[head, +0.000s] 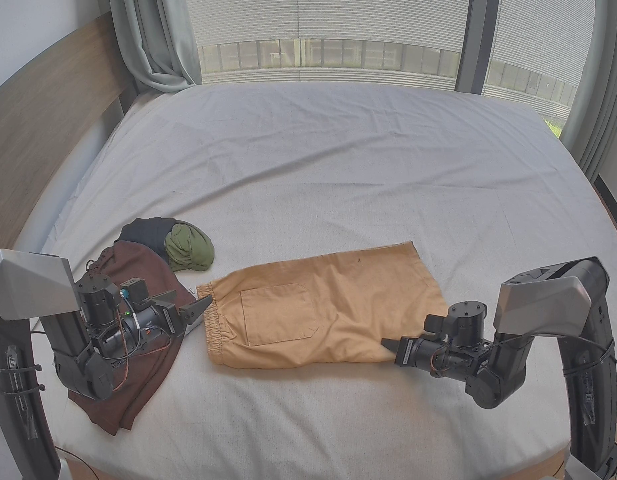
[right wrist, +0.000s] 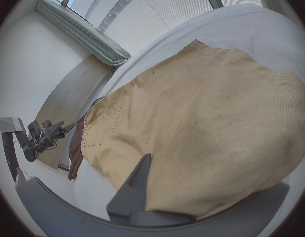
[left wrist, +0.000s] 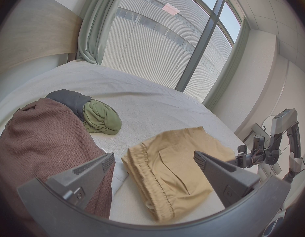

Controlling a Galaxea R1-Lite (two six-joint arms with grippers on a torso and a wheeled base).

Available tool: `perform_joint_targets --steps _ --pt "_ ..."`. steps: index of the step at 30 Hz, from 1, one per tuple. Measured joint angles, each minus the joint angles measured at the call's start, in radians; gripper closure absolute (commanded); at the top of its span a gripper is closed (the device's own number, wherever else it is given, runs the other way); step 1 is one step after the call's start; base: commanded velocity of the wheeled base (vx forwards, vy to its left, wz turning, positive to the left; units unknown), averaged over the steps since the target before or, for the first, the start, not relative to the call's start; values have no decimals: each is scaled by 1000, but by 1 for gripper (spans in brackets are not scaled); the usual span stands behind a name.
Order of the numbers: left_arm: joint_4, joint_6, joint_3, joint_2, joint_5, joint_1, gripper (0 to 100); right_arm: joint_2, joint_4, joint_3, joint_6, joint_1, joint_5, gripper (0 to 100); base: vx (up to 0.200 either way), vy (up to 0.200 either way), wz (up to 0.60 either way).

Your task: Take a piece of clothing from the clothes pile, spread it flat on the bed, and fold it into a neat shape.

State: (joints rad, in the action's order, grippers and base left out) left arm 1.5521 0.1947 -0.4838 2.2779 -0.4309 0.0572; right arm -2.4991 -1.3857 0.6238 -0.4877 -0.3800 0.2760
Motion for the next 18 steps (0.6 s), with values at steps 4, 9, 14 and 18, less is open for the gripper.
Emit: perform_joint_targets --steps 4,9,14,18 --pt "0 0 2 1 -1 1 0 18 -64 -123 27 8 -3 100 0 0 0" --pt "0 0 7 5 -1 7 0 24 -140 -239 51 23 -4 100 0 0 0" --pt "0 0 11 13 -7 9 0 27 -154 -304 64 33 -5 100 0 0 0" --pt "-1 0 14 17 -39 10 0 27 -155 -314 64 34 -5 100 0 0 0"
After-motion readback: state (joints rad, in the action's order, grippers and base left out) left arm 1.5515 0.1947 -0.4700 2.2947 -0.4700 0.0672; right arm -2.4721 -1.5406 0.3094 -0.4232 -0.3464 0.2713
